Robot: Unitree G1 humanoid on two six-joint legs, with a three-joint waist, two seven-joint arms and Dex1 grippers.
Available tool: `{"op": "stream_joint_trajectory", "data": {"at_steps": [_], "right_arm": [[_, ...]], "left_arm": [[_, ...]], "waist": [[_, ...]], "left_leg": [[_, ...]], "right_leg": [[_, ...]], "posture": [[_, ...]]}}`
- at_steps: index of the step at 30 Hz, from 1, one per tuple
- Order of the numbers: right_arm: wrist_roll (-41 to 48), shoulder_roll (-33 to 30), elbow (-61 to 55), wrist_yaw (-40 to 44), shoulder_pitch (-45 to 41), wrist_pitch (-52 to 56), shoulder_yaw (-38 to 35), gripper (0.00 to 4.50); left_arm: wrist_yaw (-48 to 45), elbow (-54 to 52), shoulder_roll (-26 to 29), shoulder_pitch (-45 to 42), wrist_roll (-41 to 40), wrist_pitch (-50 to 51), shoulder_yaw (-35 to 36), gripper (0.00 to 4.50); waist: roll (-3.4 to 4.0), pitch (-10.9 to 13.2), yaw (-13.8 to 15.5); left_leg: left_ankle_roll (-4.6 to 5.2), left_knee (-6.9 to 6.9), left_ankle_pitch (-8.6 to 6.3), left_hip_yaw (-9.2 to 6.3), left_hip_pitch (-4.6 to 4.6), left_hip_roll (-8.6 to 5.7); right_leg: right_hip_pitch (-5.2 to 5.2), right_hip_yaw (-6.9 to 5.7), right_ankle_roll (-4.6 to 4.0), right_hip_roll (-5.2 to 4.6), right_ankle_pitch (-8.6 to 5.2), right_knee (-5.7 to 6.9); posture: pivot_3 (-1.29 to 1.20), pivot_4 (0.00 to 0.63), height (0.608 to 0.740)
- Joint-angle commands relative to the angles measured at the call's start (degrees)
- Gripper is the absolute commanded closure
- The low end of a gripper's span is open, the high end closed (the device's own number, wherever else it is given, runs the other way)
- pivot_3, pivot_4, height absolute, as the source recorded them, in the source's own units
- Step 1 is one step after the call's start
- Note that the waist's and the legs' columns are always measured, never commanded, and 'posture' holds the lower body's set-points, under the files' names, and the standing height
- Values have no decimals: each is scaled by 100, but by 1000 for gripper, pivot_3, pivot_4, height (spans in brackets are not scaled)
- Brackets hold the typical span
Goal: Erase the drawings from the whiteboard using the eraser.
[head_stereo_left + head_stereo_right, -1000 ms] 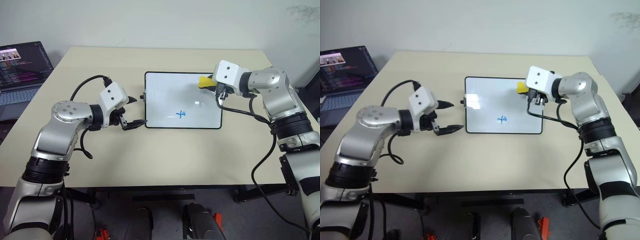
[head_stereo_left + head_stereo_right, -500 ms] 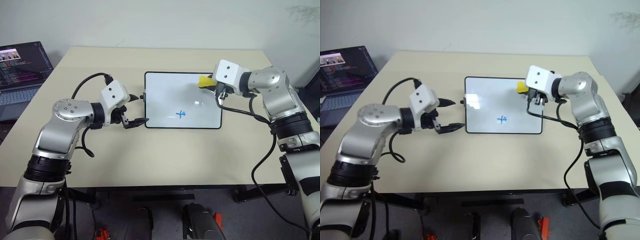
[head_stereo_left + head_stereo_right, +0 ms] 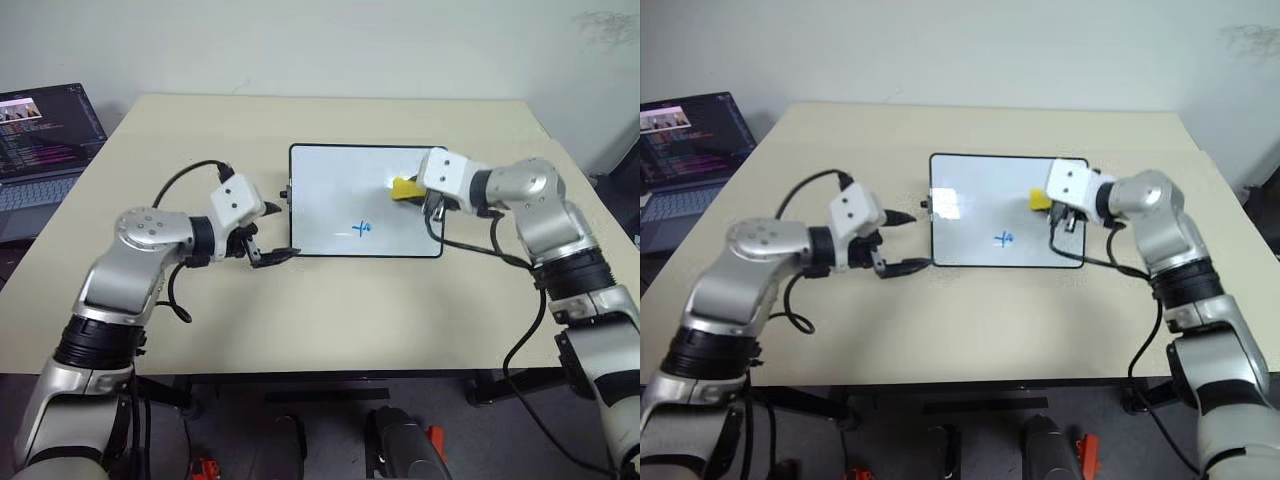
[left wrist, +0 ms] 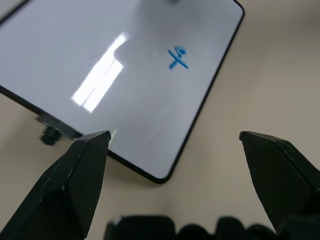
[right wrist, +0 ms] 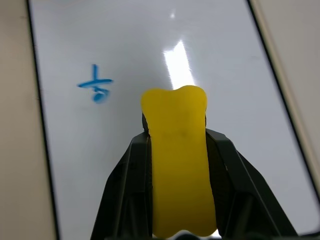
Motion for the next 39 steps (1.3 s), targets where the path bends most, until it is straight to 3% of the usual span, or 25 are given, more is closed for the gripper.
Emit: {"op": "stream_joint_trajectory", "data": {"at_steps": [1, 9, 19, 39], "right_arm": [[23, -112, -552, 63, 245, 149, -18, 3410], [-327, -163, -826, -81, 834, 271, 237, 3410], [-742, -41, 23, -474, 486, -21, 464, 3410], [-1154, 1510, 1109, -1099, -410, 210, 917, 3410]], "left_arm": [[74, -189, -53, -11, 42, -29, 11, 0], [99, -188, -58, 191, 96, -35, -31, 0], [121, -57, -39, 334, 276, -100, -28, 0], [215, -107, -138, 326, 288, -40, -25, 0]], "waist": [[0, 0, 9], [0, 0, 1], [0, 0, 5], [-3, -2, -67]], "left_leg": [[0, 4, 0, -2, -1, 0], [0, 31, 0, -1, 0, -1], [0, 46, 0, 0, 0, 1], [14, 51, 9, -4, 16, 8]], "right_leg": [[1, -3, 0, 0, 0, 0], [13, 1, -12, -1, -4, 0], [16, 1, -12, 0, 0, 1], [21, -1, -25, 4, 17, 7]], "posture": [[0, 150, 740], [0, 150, 740], [0, 150, 740], [0, 150, 740]]}}
